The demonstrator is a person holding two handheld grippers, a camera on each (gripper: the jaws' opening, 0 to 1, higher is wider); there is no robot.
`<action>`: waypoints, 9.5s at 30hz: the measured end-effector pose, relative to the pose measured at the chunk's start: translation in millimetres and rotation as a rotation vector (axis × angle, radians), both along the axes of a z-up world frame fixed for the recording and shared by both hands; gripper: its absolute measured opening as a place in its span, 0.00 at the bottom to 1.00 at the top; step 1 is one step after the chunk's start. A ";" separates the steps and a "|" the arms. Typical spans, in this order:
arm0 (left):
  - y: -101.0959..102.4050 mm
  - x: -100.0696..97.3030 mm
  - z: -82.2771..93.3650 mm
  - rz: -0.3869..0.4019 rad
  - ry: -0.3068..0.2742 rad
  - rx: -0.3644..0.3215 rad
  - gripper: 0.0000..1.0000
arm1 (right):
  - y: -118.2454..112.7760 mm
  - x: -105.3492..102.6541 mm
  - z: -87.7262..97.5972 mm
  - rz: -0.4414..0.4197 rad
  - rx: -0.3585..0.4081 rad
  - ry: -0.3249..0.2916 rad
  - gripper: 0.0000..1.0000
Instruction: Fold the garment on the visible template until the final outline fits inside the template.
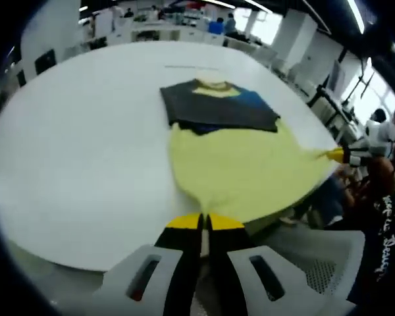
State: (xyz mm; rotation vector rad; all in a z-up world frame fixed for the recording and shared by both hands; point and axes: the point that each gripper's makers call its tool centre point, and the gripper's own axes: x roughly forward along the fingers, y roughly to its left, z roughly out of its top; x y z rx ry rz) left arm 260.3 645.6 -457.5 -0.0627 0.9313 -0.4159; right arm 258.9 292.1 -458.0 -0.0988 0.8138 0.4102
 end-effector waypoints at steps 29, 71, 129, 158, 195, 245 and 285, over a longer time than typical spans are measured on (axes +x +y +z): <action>-2.2 92.5 66.8 0.043 -0.195 -0.066 0.00 | 0.2 83.4 59.3 -0.040 0.029 -0.122 0.00; -7.3 264.6 94.0 0.178 -0.420 -0.076 0.00 | -10.0 247.6 78.4 -0.164 0.115 -0.267 0.00; -3.6 349.2 -35.5 0.180 -0.369 -0.021 0.13 | -10.2 334.7 -58.3 -0.174 0.135 -0.067 0.17; -7.5 368.5 -64.8 -0.003 -0.421 0.215 0.36 | -7.1 359.7 -72.2 -0.159 0.041 -0.183 0.33; 3.3 276.1 -5.3 0.023 -0.428 0.001 0.60 | 28.4 282.6 -22.6 -0.072 0.135 -0.112 0.59; -14.5 179.0 -59.6 0.125 -0.248 -0.146 0.11 | 6.0 166.7 -69.9 -0.255 0.138 -0.019 0.08; -1.7 174.1 -58.4 -0.226 -0.341 0.198 0.00 | -12.6 168.3 -70.9 -0.288 0.128 -0.039 0.00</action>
